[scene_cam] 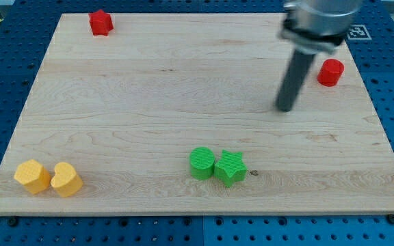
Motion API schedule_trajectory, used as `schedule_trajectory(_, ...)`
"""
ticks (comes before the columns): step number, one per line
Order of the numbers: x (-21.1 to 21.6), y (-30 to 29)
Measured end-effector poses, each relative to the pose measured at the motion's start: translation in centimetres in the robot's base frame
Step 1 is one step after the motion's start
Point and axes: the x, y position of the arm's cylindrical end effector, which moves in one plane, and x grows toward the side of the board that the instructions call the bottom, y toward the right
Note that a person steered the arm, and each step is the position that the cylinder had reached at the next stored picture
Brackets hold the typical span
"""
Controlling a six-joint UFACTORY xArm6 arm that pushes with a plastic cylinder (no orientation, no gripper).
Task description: Move your arm towards the center left
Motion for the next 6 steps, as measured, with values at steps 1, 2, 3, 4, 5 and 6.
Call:
schedule_trajectory(1,2.7,-11.9)
schedule_trajectory(2,4.2,-24.9)
schedule_trajectory(3,4.0,-33.7)
schedule_trajectory(4,4.0,-36.2)
schedule_trajectory(5,4.6,-40.4)
schedule_trajectory(6,5.1,-40.4)
